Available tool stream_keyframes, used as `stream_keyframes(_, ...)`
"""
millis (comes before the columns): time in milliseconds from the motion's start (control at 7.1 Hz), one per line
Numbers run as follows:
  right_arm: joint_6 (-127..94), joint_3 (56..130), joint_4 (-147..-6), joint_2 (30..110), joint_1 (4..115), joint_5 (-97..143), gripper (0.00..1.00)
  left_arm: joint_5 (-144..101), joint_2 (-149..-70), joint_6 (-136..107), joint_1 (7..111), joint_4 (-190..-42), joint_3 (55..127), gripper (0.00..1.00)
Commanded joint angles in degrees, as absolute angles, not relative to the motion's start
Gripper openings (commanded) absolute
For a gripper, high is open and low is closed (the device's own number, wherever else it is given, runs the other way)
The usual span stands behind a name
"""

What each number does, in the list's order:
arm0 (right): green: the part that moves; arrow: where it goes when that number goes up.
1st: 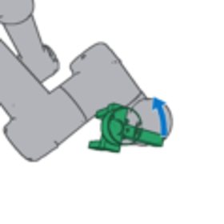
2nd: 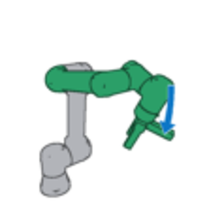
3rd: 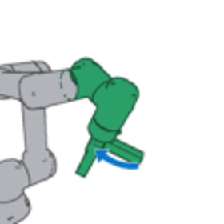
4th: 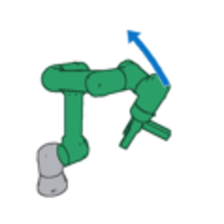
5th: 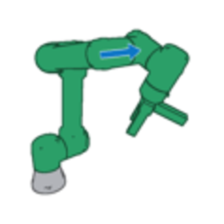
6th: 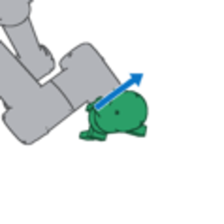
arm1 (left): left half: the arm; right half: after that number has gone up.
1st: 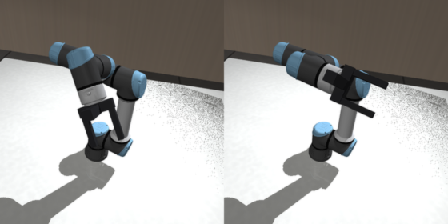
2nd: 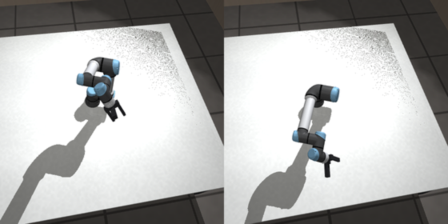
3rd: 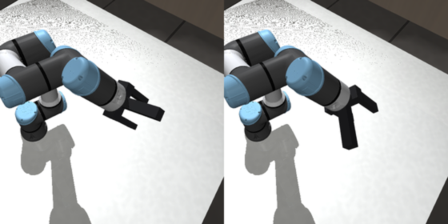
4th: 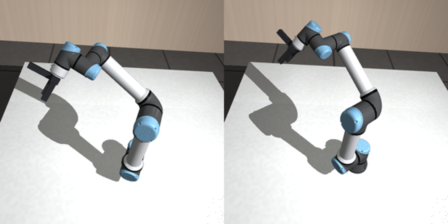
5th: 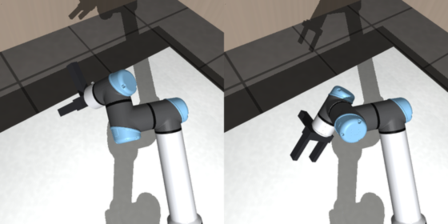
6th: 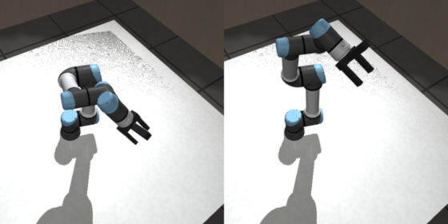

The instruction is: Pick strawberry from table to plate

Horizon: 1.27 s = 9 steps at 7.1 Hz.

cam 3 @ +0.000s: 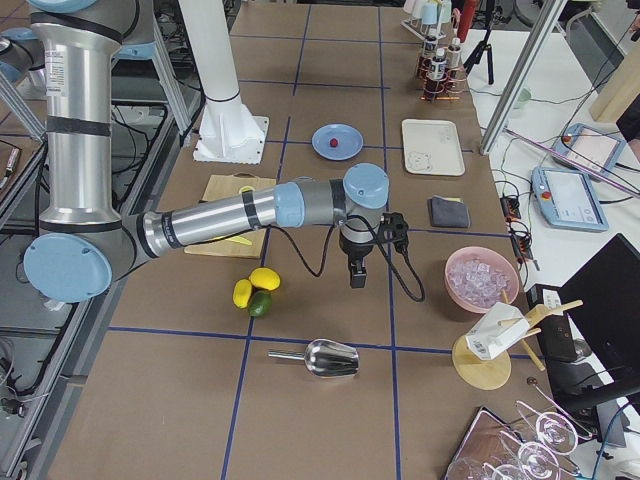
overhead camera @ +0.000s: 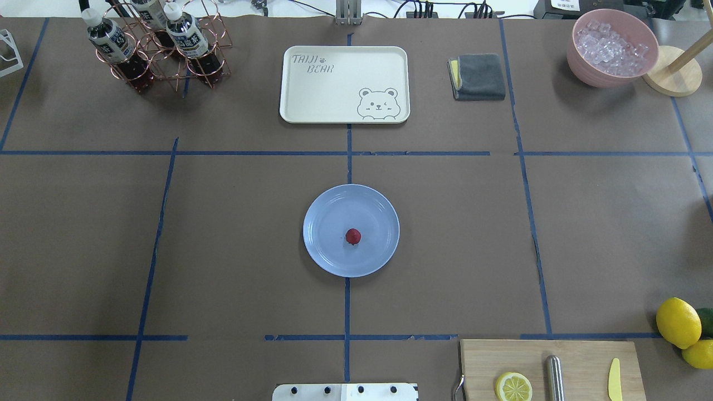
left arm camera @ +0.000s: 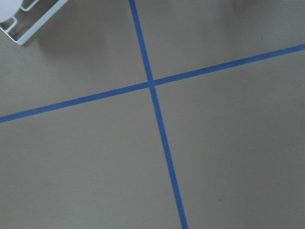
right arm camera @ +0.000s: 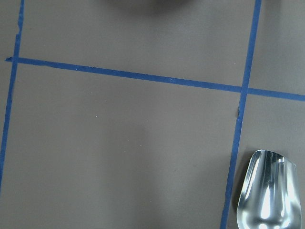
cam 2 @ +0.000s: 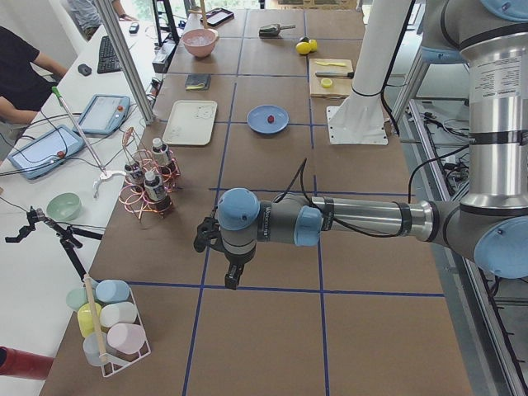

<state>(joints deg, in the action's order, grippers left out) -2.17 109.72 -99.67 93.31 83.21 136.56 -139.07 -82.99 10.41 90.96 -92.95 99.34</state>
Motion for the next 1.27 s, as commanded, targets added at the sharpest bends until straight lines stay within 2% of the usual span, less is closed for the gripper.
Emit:
stream_keyframes(0, -1.59, 109.78, -100.2, 93.69, 83.14, 136.49, 1.0, -139.48, -82.01, 10.72, 90.88, -93.43, 99.14, 1.0)
stream_keyframes(1128, 0.88, 105.2, -100.02, 93.25, 83.14, 137.11, 1.0, -134.74, -85.52, 10.99, 90.62, -92.9, 99.94, 1.0)
